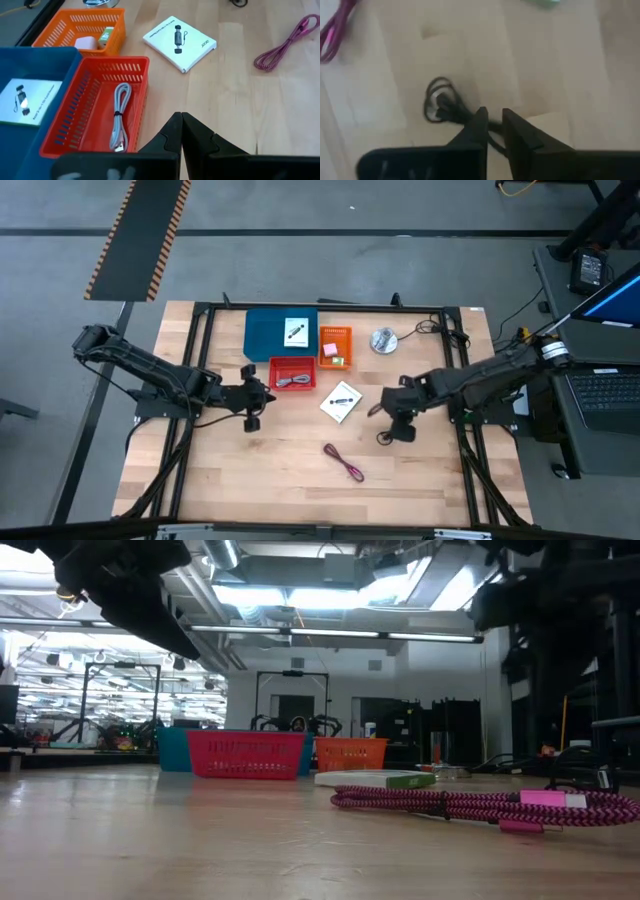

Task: Pick and place items into bin
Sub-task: Put the black charger cable into the red bin

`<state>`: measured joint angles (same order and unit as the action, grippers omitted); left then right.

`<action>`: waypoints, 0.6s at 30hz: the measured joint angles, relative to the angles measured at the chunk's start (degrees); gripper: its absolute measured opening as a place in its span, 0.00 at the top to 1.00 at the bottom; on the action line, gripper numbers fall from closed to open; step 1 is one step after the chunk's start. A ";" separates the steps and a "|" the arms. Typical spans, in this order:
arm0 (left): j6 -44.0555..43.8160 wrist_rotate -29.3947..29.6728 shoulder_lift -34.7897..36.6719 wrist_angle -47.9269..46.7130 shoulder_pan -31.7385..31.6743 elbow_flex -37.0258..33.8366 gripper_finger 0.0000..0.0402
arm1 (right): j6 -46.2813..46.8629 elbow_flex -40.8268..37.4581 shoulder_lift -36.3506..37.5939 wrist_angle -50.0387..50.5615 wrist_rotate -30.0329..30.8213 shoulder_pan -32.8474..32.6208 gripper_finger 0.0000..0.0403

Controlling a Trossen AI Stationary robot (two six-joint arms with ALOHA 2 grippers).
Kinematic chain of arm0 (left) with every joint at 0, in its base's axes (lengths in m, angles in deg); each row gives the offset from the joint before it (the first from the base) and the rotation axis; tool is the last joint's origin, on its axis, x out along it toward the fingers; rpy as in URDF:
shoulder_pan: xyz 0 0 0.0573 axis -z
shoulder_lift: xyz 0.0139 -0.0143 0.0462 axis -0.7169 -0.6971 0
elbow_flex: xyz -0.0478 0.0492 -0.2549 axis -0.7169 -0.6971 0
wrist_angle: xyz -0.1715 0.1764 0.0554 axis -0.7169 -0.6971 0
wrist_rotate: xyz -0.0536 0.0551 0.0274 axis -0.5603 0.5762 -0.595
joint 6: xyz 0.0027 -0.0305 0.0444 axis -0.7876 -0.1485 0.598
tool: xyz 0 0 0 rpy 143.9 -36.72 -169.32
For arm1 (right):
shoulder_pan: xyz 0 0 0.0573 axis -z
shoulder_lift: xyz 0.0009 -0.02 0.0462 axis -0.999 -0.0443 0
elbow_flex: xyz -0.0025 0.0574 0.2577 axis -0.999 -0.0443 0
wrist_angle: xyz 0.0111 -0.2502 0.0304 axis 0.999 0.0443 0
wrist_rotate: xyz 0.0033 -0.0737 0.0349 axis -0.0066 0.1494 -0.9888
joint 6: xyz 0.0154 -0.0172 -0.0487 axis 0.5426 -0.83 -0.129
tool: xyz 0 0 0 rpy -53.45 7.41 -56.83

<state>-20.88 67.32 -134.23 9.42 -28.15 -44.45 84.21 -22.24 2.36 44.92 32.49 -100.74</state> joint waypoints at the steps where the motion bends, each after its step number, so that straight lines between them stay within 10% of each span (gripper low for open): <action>1: -0.78 0.00 0.00 -0.01 0.00 0.00 1.00 | -0.91 0.00 0.00 0.15 -0.19 -0.82 0.88; 18: -4.07 0.14 0.01 0.29 0.00 -0.01 0.99 | -4.47 -0.02 -9.70 1.54 6.26 -9.90 0.56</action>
<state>-24.95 67.46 -134.22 9.71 -28.15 -44.47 79.74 -22.26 -7.34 46.45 38.75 -110.64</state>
